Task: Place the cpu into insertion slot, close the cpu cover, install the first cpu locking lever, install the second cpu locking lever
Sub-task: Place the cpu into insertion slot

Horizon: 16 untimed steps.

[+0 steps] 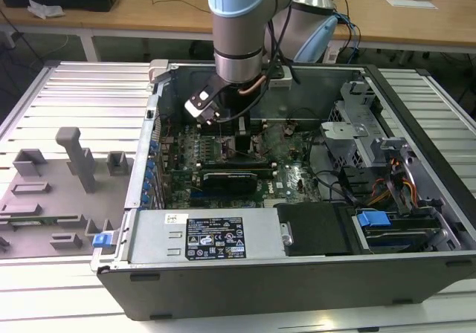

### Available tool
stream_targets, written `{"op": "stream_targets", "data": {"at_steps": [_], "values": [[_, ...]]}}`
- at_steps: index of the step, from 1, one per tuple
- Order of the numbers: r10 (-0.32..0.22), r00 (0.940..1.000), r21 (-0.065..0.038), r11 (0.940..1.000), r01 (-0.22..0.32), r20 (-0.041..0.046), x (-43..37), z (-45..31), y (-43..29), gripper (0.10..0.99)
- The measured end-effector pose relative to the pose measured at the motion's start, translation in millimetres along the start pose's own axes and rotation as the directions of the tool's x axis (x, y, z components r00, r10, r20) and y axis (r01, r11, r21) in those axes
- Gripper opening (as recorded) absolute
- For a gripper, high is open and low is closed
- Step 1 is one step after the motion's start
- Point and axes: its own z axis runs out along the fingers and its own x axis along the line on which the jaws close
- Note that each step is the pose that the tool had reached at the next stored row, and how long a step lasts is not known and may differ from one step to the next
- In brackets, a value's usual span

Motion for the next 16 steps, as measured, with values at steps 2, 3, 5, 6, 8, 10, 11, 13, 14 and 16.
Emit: {"op": "stream_targets", "data": {"at_steps": [2,3,5,6,8,10,11,13,14,16], "values": [[0.000,1.0000,0.000,1.0000,0.000,0.0002,0.2,0.7,-0.1,0.541],[0.000,1.0000,0.000,1.0000,0.000,0.0003,0.3,0.8,-0.1,0.541],[0.000,1.0000,0.000,1.0000,0.000,0.0003,0.3,0.9,-0.1,0.541],[0.000,1.0000,0.000,1.0000,0.000,0.0001,0.3,1.0,-0.1,0.541],[0.000,1.0000,0.000,1.0000,0.000,-0.0001,0.3,2.1,-0.2,0.541],[0.000,1.0000,0.000,1.0000,0.000,0.0003,0.3,2.1,-0.2,0.541],[0.000,1.0000,0.000,1.0000,0.000,0.0003,0.3,2.1,-0.2,0.541],[0.000,1.0000,0.000,1.0000,0.000,0.0001,0.3,2.3,-0.2,0.541],[0.000,1.0000,0.000,1.0000,0.000,0.0001,0.3,2.3,-0.2,0.541],[0.000,1.0000,0.000,1.0000,0.000,0.0001,0.3,2.5,-0.2,0.553]]}}
